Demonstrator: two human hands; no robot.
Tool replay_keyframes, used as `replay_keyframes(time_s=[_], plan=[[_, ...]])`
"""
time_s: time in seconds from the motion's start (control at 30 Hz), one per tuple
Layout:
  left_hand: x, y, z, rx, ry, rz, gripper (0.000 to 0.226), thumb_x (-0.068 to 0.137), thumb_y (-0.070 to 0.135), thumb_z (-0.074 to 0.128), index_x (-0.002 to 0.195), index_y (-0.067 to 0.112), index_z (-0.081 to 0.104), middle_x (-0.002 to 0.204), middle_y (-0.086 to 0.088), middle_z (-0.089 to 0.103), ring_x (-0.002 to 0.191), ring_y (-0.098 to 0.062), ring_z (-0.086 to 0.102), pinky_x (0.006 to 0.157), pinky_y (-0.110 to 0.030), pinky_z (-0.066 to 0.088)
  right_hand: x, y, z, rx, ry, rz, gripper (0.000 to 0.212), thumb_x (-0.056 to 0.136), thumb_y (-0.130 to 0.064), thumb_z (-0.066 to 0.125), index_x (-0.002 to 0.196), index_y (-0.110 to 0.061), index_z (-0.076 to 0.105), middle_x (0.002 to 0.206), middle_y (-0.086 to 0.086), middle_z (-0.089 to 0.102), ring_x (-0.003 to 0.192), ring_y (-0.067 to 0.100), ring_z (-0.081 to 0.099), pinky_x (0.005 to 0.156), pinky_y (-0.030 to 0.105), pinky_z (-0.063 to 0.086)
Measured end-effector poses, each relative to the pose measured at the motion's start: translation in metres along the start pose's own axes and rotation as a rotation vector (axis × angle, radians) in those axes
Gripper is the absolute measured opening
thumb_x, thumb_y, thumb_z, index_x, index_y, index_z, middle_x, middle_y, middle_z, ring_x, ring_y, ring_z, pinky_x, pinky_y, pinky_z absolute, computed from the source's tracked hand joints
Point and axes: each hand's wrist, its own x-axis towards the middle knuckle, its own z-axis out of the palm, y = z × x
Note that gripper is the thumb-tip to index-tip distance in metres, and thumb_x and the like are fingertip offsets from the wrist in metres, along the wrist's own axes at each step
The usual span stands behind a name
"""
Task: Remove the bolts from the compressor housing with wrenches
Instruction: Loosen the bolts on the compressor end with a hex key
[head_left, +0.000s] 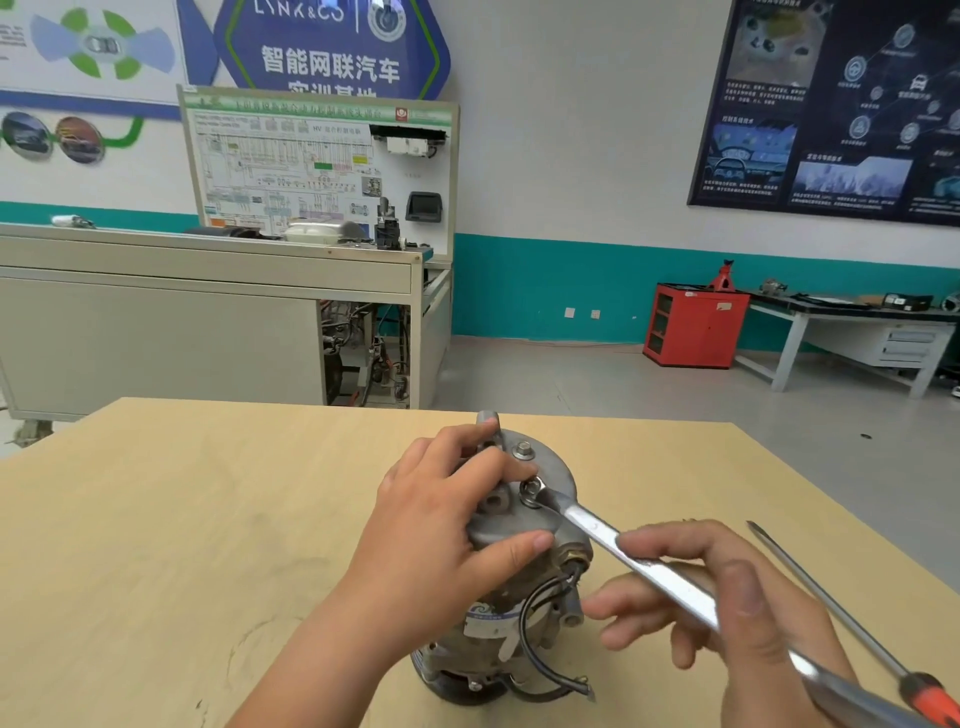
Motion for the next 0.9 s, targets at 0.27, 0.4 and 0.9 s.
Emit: replay_keyframes(time_s=[0.27, 0.4, 0.9], plan=[[0.0, -0.001, 0.003, 0.058, -0.023, -0.005, 0.06, 0.066, 0.08, 0.03, 0.114, 0.052, 0.054, 0.139, 0.028, 0.029, 0.116, 0.005, 0.025, 0.104, -0.029, 0.027, 0.019, 0.026, -0.005, 0.294, 0.18, 0.046, 0.062, 0.034, -0.077, 0.075, 0.066, -0.023, 0.073, 0.059, 0.013, 0.067, 0.046, 0.013, 0.059, 0.037, 0.009, 0.033], [0.0, -0.002, 0.002, 0.055, -0.007, -0.003, 0.058, 0.066, 0.079, 0.031, 0.11, 0.05, 0.055, 0.136, 0.029, 0.029, 0.113, 0.006, 0.024, 0.102, -0.028, 0.027, 0.032, 0.042, 0.004, 0.479, 0.231, 0.03, 0.027, 0.073, -0.049, 0.064, 0.072, -0.023, 0.073, 0.055, -0.004, 0.059, 0.049, 0.004, 0.052, 0.037, 0.011, 0.032], [-0.001, 0.001, 0.001, -0.027, 0.032, 0.028, 0.055, 0.064, 0.077, 0.043, 0.115, 0.061, 0.031, 0.127, 0.033, 0.036, 0.113, 0.005, 0.032, 0.099, -0.03, 0.034, 0.149, 0.052, 0.02, 0.688, -0.116, 0.437, 0.029, 0.096, -0.025, 0.045, 0.081, -0.014, 0.067, 0.043, -0.01, 0.038, 0.034, 0.001, 0.032, 0.033, 0.013, 0.026]])
